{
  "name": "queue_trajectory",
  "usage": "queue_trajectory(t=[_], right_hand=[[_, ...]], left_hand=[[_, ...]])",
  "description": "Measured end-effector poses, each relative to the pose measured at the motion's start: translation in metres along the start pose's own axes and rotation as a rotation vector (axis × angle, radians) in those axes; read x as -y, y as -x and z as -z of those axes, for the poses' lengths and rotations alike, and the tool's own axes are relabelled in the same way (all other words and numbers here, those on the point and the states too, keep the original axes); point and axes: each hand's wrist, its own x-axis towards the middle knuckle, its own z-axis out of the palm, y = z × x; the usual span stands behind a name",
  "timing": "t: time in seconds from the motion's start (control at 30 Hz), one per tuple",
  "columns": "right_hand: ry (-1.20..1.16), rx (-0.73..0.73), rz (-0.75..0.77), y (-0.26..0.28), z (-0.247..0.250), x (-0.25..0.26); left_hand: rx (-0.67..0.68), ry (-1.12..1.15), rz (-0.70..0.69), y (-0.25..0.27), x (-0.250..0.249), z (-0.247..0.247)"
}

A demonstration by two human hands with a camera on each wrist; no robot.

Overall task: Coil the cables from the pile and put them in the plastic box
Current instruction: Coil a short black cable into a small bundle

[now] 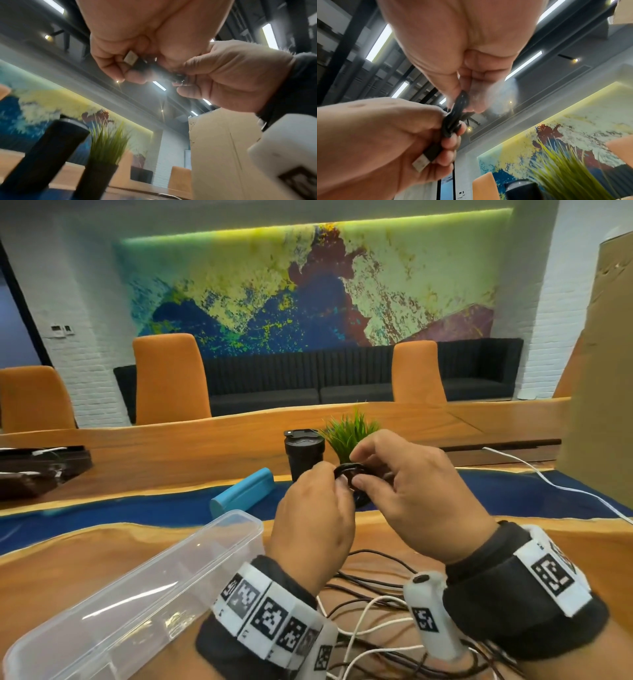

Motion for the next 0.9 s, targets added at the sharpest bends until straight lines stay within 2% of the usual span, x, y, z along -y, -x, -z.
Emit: queue_trajectory(t=[0.1, 0.2, 0.37, 0.47, 0.57, 0.73, 0.9], right_hand=[[-0.055, -0.040, -0.091, -0.001, -0.008, -0.005], [-0.221, -0.048, -0.211, -0.003, -0.009, -0.010], [-0.457, -0.079, -0.286, -0.005, -0.005, -0.006], [-0.643, -0.084, -0.362, -0.006, -0.002, -0.006], [-0.744, -0.063, -0.409, -0.006, 0.000, -0.005], [-0.853, -0.022, -0.463, -0.004, 0.003, -0.003], [-1.025, 0.003, -0.500, -0.006, 0.005, 0.001]], left_hand=[[-0.004, 0.245, 0.108, -0.003, 0.004, -0.005], [-0.002, 0.555, 0.259, -0.008, 0.008, -0.004], [0.112, 1.149, 0.487, -0.012, 0.002, 0.007], [0.132, 1.469, 0.548, -0.014, -0.003, 0.012], [0.152, 1.543, 0.509, -0.013, -0.001, 0.011], [0.128, 1.468, 0.382, -0.013, 0.005, 0.012], [0.224, 1.559, 0.372, -0.012, 0.006, 0.022]])
